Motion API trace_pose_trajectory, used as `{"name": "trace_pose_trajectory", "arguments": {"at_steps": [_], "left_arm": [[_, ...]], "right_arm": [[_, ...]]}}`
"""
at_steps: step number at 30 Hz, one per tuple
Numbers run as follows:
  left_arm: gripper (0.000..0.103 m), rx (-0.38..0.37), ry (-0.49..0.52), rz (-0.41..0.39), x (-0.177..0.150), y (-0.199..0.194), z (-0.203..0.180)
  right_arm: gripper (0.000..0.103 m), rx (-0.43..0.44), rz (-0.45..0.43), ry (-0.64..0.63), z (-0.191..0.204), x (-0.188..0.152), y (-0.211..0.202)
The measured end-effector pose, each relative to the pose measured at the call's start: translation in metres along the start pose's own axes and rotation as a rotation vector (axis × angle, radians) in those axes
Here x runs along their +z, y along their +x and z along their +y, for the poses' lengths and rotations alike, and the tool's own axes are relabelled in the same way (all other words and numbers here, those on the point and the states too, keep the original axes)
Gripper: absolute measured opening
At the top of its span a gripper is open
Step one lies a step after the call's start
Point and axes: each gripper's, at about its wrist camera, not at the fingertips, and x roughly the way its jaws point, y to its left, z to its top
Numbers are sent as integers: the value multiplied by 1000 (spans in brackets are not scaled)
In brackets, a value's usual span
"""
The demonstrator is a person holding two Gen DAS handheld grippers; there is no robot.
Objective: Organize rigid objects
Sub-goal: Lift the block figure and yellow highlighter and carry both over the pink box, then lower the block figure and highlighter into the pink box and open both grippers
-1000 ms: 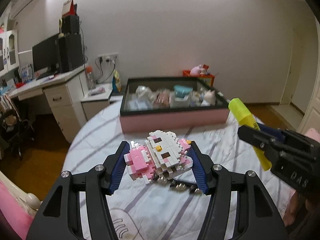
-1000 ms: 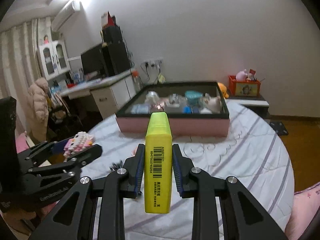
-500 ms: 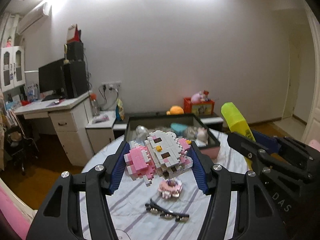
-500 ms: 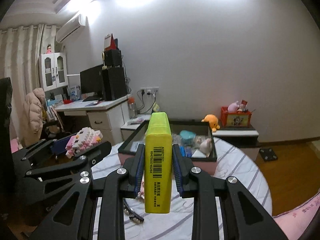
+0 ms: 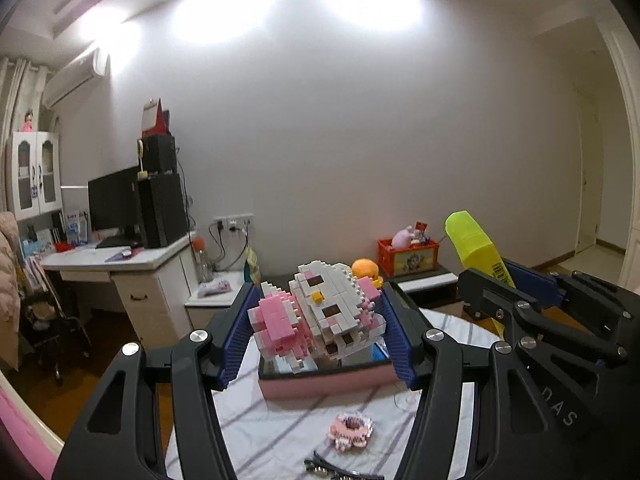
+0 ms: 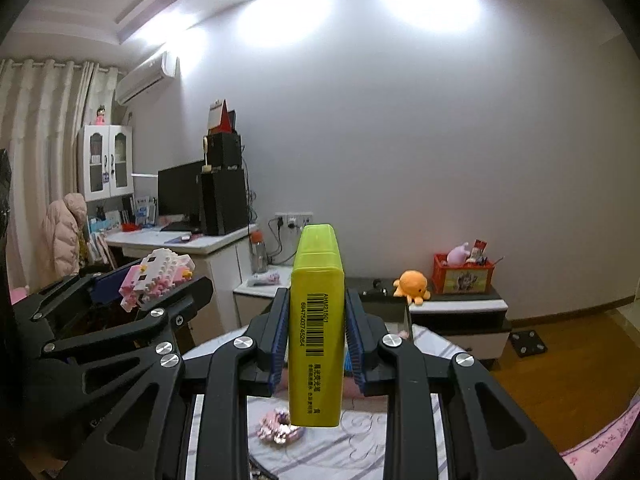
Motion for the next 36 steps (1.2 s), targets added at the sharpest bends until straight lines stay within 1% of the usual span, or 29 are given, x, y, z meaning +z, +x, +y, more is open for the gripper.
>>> {"name": "trace_pose_trajectory", "arguments": {"at_steps": [3, 9, 18, 22, 27, 32, 34, 36], "left_arm": [[60, 4, 8, -17, 4, 7, -1], [60, 13, 33, -13, 5, 31, -5], [60, 21, 69, 3, 0, 81, -12], [60, 30, 93, 28, -3, 113, -13], [60, 27, 112, 96, -13, 162, -9], [60, -19, 93, 218, -42, 216, -6], [60, -15, 96, 278, -56, 233, -7], [60, -21, 95, 317, -67, 244, -7]], "right_arm": [[27, -1, -15, 2, -3, 6, 3], [27, -7, -15, -3, -7, 11, 22], [27, -13, 27, -4, -21, 8, 73], [27, -19, 49, -13, -26, 5, 99], [27, -29, 120, -20, -31, -5, 142], [27, -32, 233, -15, -41, -29, 190], [27, -30, 284, -12, -44, -43, 207], [27, -29, 336, -11, -46, -56, 220]]}}
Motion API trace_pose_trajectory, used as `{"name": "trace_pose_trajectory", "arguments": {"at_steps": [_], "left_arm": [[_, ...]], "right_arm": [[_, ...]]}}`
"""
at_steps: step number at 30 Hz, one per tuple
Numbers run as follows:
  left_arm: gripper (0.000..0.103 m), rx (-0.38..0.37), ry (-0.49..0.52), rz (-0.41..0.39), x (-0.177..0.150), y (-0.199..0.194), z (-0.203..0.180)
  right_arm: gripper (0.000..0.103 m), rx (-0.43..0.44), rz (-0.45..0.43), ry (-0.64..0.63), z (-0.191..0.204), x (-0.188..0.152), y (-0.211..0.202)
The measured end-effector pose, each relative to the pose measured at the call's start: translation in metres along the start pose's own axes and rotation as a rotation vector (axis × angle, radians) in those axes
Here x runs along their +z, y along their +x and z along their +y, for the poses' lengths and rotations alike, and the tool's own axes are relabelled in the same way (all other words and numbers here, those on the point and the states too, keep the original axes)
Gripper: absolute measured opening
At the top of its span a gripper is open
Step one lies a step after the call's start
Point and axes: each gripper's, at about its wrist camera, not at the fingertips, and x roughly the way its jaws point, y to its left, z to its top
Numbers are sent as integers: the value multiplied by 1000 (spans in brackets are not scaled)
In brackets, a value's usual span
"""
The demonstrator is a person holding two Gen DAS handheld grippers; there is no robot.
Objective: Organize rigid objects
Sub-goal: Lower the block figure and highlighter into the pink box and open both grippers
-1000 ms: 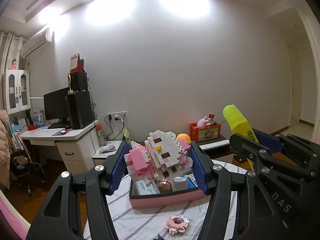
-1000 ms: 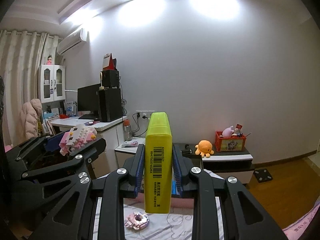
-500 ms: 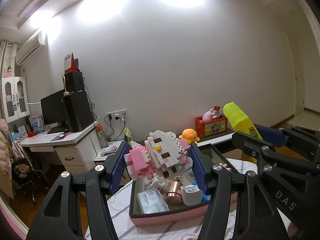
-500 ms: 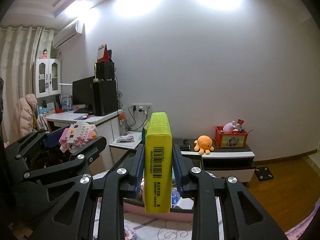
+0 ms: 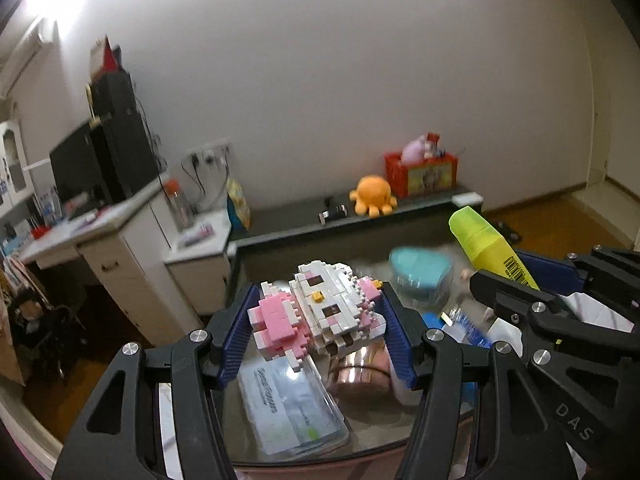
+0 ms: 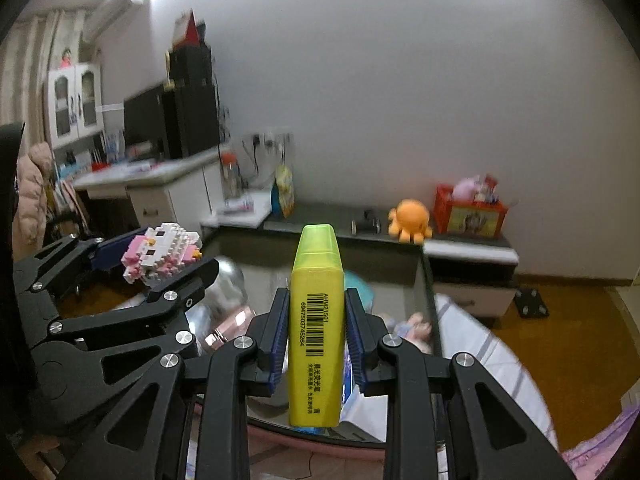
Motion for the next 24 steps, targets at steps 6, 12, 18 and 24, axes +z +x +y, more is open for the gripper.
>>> {"name": "trace_pose_trajectory", "arguments": {"at_steps": [6, 12, 18, 24], "left_arm": [[61, -34, -14, 35, -6, 19, -1], [63, -14, -4, 51, -13, 27, -1], [86, 73, 12, -1, -12, 22, 2], [103, 59, -90, -61, -6, -8, 25]], "right_arm": [[27, -39, 93, -7, -5, -16, 30], [28, -61, 113, -1, -11, -22, 38], [47, -82, 90, 12, -13, -24, 35], [81, -88, 39, 84, -25, -13, 10]]}}
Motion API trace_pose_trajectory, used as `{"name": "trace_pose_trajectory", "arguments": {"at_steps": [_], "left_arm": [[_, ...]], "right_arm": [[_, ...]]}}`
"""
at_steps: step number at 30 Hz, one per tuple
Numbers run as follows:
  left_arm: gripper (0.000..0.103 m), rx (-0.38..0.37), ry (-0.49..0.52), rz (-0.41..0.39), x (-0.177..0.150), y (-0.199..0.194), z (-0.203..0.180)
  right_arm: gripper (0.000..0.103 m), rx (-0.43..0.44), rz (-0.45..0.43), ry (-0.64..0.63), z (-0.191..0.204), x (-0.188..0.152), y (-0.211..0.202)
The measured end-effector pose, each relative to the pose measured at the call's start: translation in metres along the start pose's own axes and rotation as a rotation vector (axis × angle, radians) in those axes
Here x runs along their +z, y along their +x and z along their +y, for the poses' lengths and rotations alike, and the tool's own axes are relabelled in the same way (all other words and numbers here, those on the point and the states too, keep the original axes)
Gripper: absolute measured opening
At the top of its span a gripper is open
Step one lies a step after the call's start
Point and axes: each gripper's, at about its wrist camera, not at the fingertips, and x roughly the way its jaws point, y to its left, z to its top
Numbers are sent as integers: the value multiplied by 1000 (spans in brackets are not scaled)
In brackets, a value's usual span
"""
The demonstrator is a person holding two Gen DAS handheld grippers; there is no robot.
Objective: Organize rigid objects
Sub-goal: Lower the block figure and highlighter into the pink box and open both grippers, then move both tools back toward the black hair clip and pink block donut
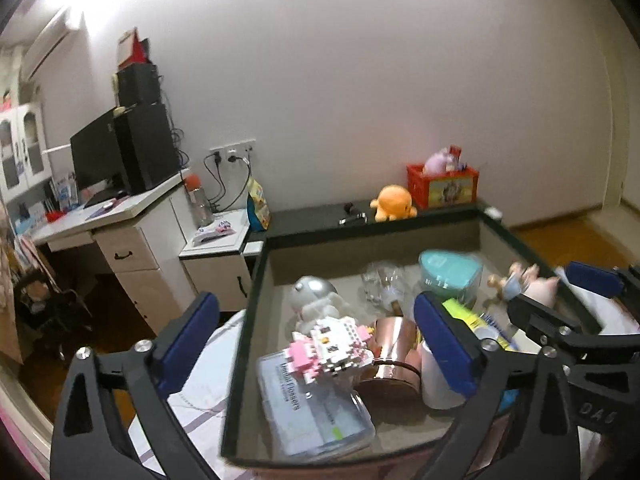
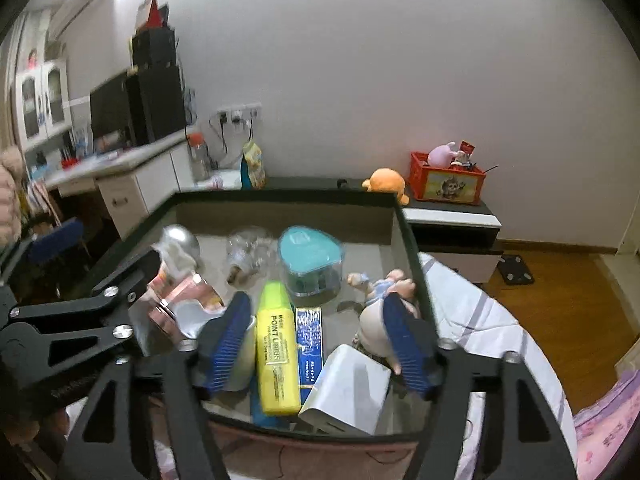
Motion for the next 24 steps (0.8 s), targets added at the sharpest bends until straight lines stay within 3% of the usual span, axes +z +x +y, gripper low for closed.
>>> {"name": "trace_pose_trajectory", "arguments": {"at_steps": [5, 9, 16, 24], "left_arm": [[103, -9, -16, -89, 9, -56, 8], [103, -8, -20, -159, 11, -107, 13], [103, 3, -16, -221, -6, -187, 13], [103, -9, -49, -290, -38, -256, 12]], "right_arm": [[84, 31, -82, 5, -1, 9, -46], [103, 33, -152, -4, 3, 8, -91], [103, 28, -264, -30, 14, -10, -170], [103, 22, -327, -57, 20, -44, -233]]}}
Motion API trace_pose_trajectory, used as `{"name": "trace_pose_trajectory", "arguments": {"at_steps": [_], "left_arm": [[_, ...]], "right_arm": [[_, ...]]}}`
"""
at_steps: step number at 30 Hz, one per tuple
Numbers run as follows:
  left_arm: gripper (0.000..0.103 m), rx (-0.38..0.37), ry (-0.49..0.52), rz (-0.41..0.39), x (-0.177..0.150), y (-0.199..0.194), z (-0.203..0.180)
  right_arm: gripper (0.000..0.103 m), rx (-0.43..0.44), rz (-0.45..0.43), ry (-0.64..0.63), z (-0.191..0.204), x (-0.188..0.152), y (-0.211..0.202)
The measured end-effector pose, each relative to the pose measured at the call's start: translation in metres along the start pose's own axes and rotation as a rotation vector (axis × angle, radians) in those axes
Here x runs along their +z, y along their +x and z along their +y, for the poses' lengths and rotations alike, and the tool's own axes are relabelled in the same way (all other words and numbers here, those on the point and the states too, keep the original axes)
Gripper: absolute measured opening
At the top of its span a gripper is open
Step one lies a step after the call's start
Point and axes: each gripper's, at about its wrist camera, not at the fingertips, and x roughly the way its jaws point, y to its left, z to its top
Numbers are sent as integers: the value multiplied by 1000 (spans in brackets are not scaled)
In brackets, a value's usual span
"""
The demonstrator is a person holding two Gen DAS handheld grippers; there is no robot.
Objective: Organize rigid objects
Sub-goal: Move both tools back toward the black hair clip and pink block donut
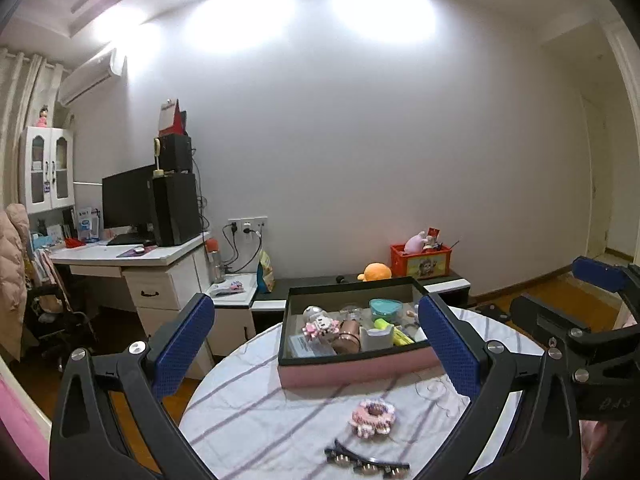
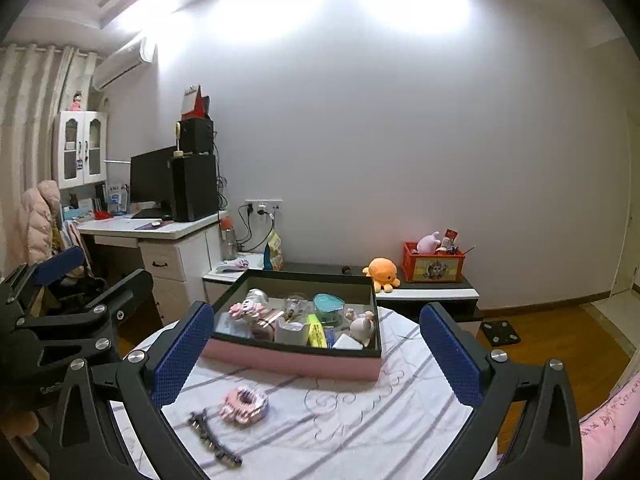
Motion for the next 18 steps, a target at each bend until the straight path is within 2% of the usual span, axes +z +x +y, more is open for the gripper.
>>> {"name": "trace_pose_trajectory", "arguments": {"at_steps": [8, 18], "left_arm": [[103, -6, -26, -24, -4, -40, -2], [103, 4, -27, -13, -9, -46, -12]], "right_arm": [[103, -13, -27, -21, 6, -11, -40], [103, -18, -34, -22, 4, -21, -63]]}}
